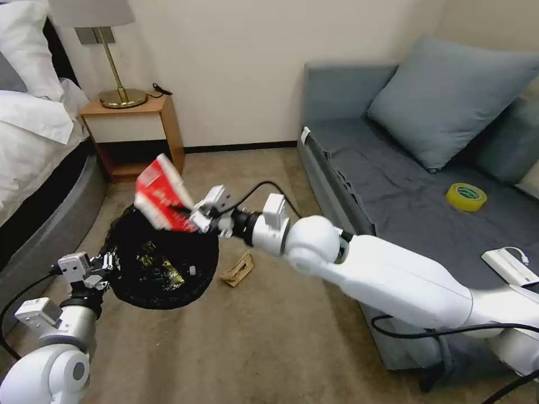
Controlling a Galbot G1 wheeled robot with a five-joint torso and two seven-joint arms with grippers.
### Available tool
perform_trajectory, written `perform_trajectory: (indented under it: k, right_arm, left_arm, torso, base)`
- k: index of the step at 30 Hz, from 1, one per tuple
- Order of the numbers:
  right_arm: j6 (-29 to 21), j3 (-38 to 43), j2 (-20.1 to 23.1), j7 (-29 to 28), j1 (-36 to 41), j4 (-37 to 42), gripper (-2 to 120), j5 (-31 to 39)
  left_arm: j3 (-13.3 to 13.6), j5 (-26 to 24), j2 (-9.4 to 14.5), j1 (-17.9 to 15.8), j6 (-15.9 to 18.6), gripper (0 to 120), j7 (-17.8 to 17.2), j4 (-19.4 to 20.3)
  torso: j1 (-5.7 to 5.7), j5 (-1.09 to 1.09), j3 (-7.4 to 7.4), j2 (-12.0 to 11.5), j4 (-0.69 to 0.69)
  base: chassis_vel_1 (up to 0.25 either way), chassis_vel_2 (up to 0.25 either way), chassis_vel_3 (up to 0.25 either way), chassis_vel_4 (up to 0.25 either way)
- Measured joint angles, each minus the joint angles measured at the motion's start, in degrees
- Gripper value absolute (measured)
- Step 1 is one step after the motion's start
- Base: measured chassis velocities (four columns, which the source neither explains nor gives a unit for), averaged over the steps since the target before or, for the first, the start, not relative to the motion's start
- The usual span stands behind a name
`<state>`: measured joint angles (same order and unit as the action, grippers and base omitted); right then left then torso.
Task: Pick up the trash bin, then pick up the garbage on the floor and place it into the trash bin.
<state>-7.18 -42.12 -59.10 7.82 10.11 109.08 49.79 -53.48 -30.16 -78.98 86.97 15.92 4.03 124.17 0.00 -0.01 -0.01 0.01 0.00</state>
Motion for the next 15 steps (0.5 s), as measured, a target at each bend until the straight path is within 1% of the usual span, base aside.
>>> perform_trajectory:
  k: [3, 9, 11, 15]
  right_arm:
    - [0.0, -3.3, 0.4, 0.2, 1.8, 0.2, 0, -2.6]
    - [0.0, -4.0, 0.3, -0.1, 5.5, -1.3, 0, -6.1]
    - [0.2, -4.0, 0.3, 0.2, 6.7, -2.5, 0, -8.0]
    - [0.5, -3.2, 0.2, 0.3, 8.4, -3.6, 0, -9.9]
  left_arm:
    - [0.1, -0.3, -1.1, 1.0, 0.2, 4, 0.0, 0.9]
    - [0.2, -0.6, -2.4, 2.4, 0.4, 4, 0.1, 2.0]
    - [0.7, -0.4, -3.2, 2.8, 0.7, 4, 0.0, 3.0]
    - [1.3, 0.4, -3.8, 3.0, 1.2, 4, -0.3, 4.1]
  torso:
    - [0.00, 0.01, 0.00, 0.0, 0.00]
    - [0.00, 0.02, 0.00, 0.0, 0.00]
    - [0.00, 0.01, 0.00, 0.0, 0.00]
    - [0.00, 0.02, 0.00, 0.0, 0.00]
  base:
    - [0.000, 0.000, 0.000, 0.000]
    - [0.000, 0.000, 0.000, 0.000]
    - [0.000, 0.000, 0.000, 0.000]
    - [0.000, 0.000, 0.000, 0.000]
